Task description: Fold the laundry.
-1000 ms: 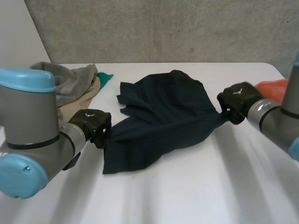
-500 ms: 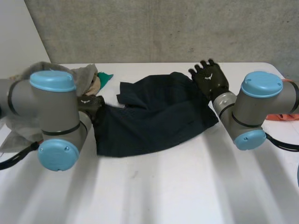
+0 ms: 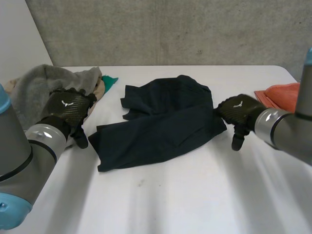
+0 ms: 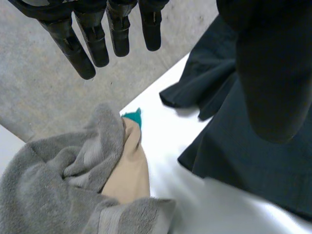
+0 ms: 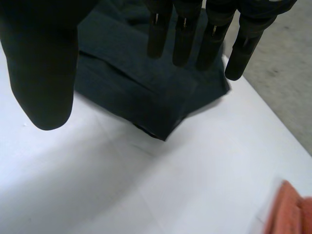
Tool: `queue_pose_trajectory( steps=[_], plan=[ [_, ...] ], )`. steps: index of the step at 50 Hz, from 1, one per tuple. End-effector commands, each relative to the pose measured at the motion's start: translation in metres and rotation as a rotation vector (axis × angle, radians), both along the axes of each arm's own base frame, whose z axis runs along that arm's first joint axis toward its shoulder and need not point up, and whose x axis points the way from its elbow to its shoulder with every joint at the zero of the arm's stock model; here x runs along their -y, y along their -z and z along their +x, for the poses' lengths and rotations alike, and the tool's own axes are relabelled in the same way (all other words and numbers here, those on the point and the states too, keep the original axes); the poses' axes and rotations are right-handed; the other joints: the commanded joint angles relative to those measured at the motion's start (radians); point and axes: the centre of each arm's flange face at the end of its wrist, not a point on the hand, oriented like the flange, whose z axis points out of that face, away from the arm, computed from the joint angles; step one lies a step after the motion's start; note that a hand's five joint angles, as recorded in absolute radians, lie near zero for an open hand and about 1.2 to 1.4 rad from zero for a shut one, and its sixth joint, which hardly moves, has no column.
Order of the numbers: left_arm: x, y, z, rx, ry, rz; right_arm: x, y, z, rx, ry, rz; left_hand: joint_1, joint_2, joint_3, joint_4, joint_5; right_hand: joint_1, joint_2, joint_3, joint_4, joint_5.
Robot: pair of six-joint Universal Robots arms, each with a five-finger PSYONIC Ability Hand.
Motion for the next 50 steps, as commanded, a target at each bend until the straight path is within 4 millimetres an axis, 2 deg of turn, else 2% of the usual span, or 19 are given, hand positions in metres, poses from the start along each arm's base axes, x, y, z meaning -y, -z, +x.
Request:
queue_pose_trajectory(
  steps=[1,7,11,14,17,20,21,22,30,32,34,36,37,40,44,47,48,50],
  plan=[
    [0.007,0.016,0.003,0.004,-0.008,0.045,0.018,0.034,0.011,0.051,-0.054,-0.100,0.085,0.067,0.072,0.064,0.065,0.082,0.099,0.085,0.080,0.069],
    [-0.022,0.035,-0.010,-0.055,0.112,0.184,0.032,0.059,0.020,0.049,-0.075,-0.150,0.252,0.234,0.239,0.231,0.233,0.091,0.108,0.094,0.089,0.078],
    [-0.034,0.052,-0.016,-0.060,0.145,0.262,0.039,0.073,0.024,0.015,-0.100,-0.164,0.253,0.235,0.240,0.232,0.233,0.126,0.143,0.129,0.124,0.113],
    [-0.034,0.068,-0.019,-0.028,0.132,0.302,0.043,0.082,0.030,0.005,-0.122,-0.173,0.221,0.203,0.207,0.200,0.201,0.158,0.176,0.162,0.156,0.146],
    [-0.030,0.075,-0.021,-0.007,0.111,0.310,0.045,0.088,0.034,0.001,-0.137,-0.174,0.127,0.109,0.114,0.106,0.107,0.237,0.255,0.241,0.235,0.225],
    [-0.021,0.083,-0.025,0.009,0.083,0.297,0.046,0.095,0.038,-0.007,-0.147,-0.170,0.100,0.082,0.087,0.079,0.080,0.588,0.606,0.592,0.586,0.576],
    [-0.016,0.087,-0.028,0.015,0.076,0.290,0.046,0.095,0.039,-0.009,-0.147,-0.174,0.103,0.085,0.090,0.082,0.083,0.930,0.947,0.933,0.928,0.917],
    [-0.014,0.088,-0.030,0.018,0.074,0.285,0.047,0.093,0.039,-0.006,-0.144,-0.177,0.106,0.088,0.093,0.085,0.086,0.957,0.974,0.960,0.955,0.944],
    [0.002,0.108,-0.048,0.124,0.099,0.260,0.041,0.065,0.032,0.085,-0.089,-0.170,0.241,0.223,0.228,0.220,0.221,0.957,0.975,0.961,0.955,0.945],
    [0.006,0.110,-0.051,0.159,0.101,0.239,0.040,0.062,0.031,0.112,-0.072,-0.157,0.349,0.331,0.336,0.328,0.329,0.957,0.975,0.961,0.955,0.945],
    [0.010,0.111,-0.051,0.184,0.081,0.218,0.038,0.060,0.030,0.129,-0.061,-0.140,0.613,0.595,0.600,0.592,0.593,0.957,0.975,0.961,0.955,0.945],
    [0.013,0.109,-0.052,0.187,0.066,0.192,0.037,0.061,0.029,0.126,-0.055,-0.134,0.888,0.870,0.875,0.867,0.868,0.957,0.975,0.961,0.955,0.945],
    [0.018,0.107,-0.052,0.177,0.041,0.161,0.038,0.062,0.028,0.119,-0.046,-0.133,1.157,1.139,1.144,1.136,1.137,0.957,0.975,0.961,0.955,0.945],
    [0.023,0.101,-0.050,0.160,-0.003,0.115,0.038,0.061,0.025,0.102,-0.033,-0.132,1.159,1.142,1.146,1.139,1.140,0.957,0.975,0.961,0.955,0.945],
    [0.021,0.079,-0.047,0.115,-0.038,0.054,0.035,0.053,0.021,0.079,-0.012,-0.122,1.159,1.142,1.146,1.139,1.140,0.957,0.975,0.961,0.955,0.945],
    [0.013,0.059,-0.045,0.069,-0.018,0.023,0.029,0.038,0.018,0.078,-0.006,-0.113,1.159,1.142,1.146,1.139,1.140,0.957,0.975,0.961,0.955,0.945],
    [0.008,0.045,-0.045,0.039,0.003,0.003,0.026,0.030,0.017,0.074,-0.003,-0.107,1.159,1.142,1.146,1.139,1.140,0.957,0.975,0.961,0.955,0.945],
    [0.003,0.029,-0.045,0.006,0.030,-0.021,0.023,0.019,0.015,0.077,-0.001,-0.110,1.159,1.142,1.146,1.139,1.140,0.957,0.975,0.961,0.955,0.945]
  ],
)
